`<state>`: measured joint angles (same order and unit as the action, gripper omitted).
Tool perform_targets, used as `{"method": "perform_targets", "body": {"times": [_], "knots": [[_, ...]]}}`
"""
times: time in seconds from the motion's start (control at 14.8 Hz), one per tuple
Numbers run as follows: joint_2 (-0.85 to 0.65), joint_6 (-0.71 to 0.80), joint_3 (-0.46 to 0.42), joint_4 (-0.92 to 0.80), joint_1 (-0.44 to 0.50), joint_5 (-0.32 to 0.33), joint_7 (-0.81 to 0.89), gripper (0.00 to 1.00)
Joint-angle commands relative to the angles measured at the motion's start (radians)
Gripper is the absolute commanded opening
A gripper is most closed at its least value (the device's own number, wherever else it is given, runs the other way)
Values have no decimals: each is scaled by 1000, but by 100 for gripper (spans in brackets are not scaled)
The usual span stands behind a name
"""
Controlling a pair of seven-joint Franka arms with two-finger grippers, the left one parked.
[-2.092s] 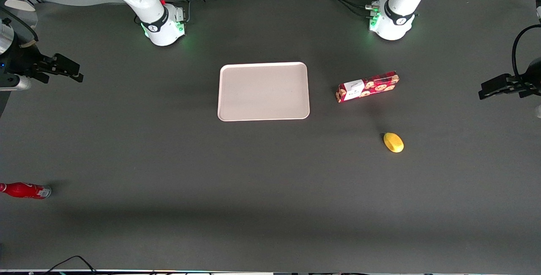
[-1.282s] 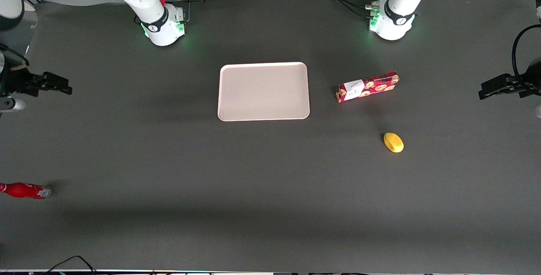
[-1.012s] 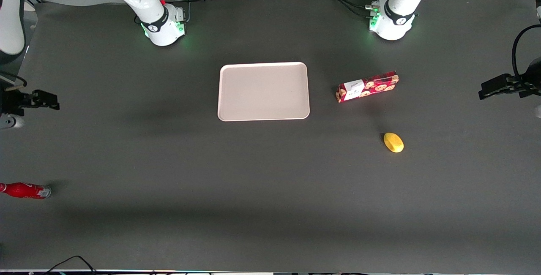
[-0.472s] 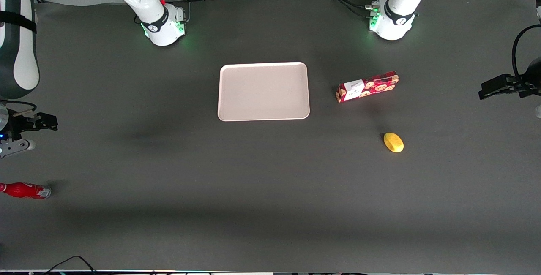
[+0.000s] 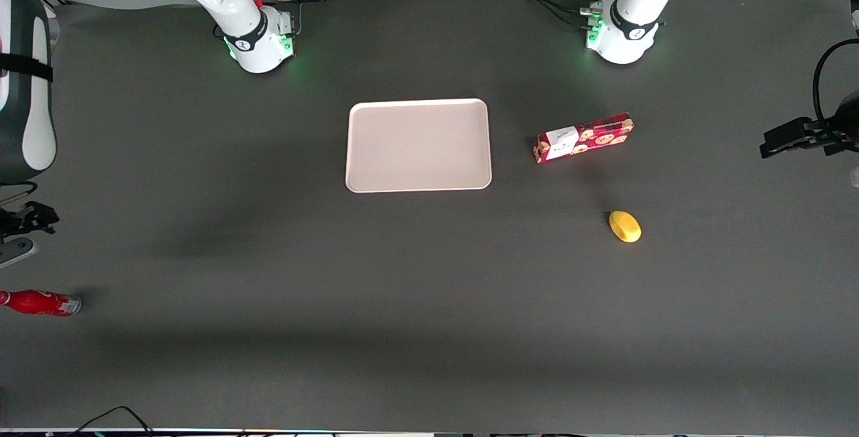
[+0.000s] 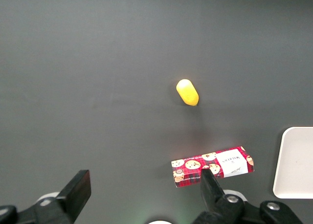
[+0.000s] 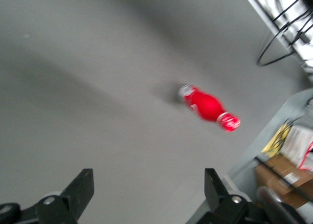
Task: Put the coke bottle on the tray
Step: 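Swing the open right gripper toward the red Coca-Cola bottle lying on the table, then lower the open right gripper over the bottle's neck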
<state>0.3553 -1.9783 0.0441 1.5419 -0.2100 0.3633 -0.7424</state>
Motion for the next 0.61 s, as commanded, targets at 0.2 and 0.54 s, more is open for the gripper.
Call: {"method": "perform_targets", "body": {"times": [0.2,0.54], "knots": [[191,-100,-13,-192,-156,-114,-389,100],[243,-114,-13,-247,-212,-257,-615,100]]}}
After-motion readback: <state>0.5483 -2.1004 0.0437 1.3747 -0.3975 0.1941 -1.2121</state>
